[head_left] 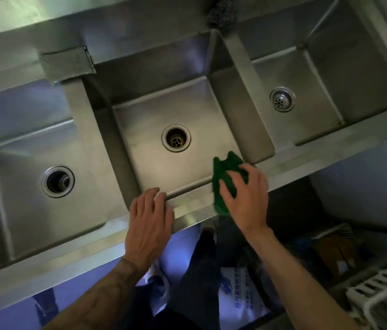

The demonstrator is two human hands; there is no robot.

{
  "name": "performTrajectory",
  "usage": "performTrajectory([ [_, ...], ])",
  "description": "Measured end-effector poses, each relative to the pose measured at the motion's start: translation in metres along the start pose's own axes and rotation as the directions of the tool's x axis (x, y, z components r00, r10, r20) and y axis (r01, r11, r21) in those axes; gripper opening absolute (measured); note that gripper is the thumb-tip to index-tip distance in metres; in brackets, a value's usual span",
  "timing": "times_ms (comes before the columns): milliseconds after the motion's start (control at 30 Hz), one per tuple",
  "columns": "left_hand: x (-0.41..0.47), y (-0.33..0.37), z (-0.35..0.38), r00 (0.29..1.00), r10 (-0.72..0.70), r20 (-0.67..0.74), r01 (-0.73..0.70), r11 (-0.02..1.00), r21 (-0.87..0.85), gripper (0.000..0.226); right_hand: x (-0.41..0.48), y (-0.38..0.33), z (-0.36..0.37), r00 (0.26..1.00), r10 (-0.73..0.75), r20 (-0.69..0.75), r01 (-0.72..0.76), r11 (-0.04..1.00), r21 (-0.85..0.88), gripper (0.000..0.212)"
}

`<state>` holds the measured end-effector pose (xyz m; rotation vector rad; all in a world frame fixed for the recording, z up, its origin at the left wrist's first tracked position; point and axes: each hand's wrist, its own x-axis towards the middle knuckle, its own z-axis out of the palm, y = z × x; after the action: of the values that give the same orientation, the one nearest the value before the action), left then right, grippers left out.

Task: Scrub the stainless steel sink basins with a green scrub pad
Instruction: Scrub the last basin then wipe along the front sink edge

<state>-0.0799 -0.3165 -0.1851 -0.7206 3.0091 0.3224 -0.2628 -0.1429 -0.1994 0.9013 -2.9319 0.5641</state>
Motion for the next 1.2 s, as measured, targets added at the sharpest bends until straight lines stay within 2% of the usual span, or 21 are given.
performTrajectory([
  [100,0.000,0.002,0.008,0.998,0.013,-0.059,-0.013,1.000,0.013,0.026,0.014,0.020,-0.008,0.987,0.142,-0.076,-0.145,0.989,-0.039,0.033],
  [200,0.000,0.001,0.012,0.993,0.000,-0.119,0.000,1.000,0.000,0.028,0.003,-0.007,0.004,0.969,0.216,-0.116,-0.223,0.973,-0.053,0.034],
  [267,0.001,0.000,0.013,0.991,0.003,-0.132,-0.003,1.000,0.002,0.030,-0.016,-0.043,0.019,0.983,0.162,-0.090,-0.166,0.986,-0.029,0.033],
  [333,0.002,0.001,0.015,0.992,-0.010,-0.126,0.010,1.000,0.004,0.032,-0.033,-0.068,0.030,0.999,0.012,-0.034,-0.011,1.000,0.001,0.033],
  [433,0.002,0.001,0.016,0.994,-0.010,-0.107,0.011,1.000,0.008,0.034,-0.027,-0.047,0.024,0.988,-0.152,0.015,0.152,0.988,0.011,0.034],
  [500,0.003,0.000,0.018,0.994,-0.010,-0.108,0.012,1.000,0.017,0.033,-0.012,-0.018,0.016,0.993,-0.110,-0.029,0.110,0.994,-0.018,0.034],
  [567,0.003,0.000,0.019,0.994,-0.025,-0.103,0.027,0.999,0.018,0.032,0.002,0.004,0.011,0.996,0.011,-0.084,-0.013,1.000,-0.027,0.033],
  [633,0.002,0.001,0.020,0.993,-0.037,-0.108,0.038,0.999,0.016,0.031,0.004,0.005,0.012,0.985,0.104,-0.137,-0.108,0.994,-0.026,0.031],
  [700,0.003,0.001,0.020,0.993,-0.033,-0.117,0.035,0.999,0.015,0.030,-0.004,-0.015,0.022,0.980,0.135,-0.146,-0.140,0.990,-0.026,0.030],
  [767,0.001,0.001,0.018,0.992,-0.041,-0.117,0.042,0.999,0.002,0.030,-0.022,-0.054,0.035,0.988,0.104,-0.110,-0.104,0.995,0.005,0.030],
  [867,-0.002,-0.001,0.012,0.992,-0.066,-0.103,0.058,0.995,-0.077,0.034,-0.049,-0.101,0.047,0.999,-0.048,0.000,0.048,0.998,0.029,0.033],
  [967,-0.006,-0.015,-0.001,0.983,-0.128,-0.127,0.103,0.976,-0.191,0.033,-0.041,-0.087,0.038,0.992,-0.127,0.012,0.126,0.992,0.017,0.032],
  [1067,-0.020,-0.050,-0.013,0.969,-0.193,-0.154,0.166,0.970,-0.175,0.031,-0.029,-0.069,0.029,0.998,0.051,-0.041,-0.051,0.999,-0.009,0.029],
  [1133,-0.034,-0.077,-0.018,0.957,-0.247,-0.150,0.223,0.962,-0.160,0.034,-0.034,-0.085,0.032,0.979,0.185,-0.087,-0.186,0.983,-0.006,0.028],
  [1200,-0.049,-0.101,-0.019,0.947,-0.285,-0.146,0.268,0.955,-0.123,0.038,-0.050,-0.124,0.044,0.979,0.182,-0.088,-0.183,0.983,0.001,0.027],
])
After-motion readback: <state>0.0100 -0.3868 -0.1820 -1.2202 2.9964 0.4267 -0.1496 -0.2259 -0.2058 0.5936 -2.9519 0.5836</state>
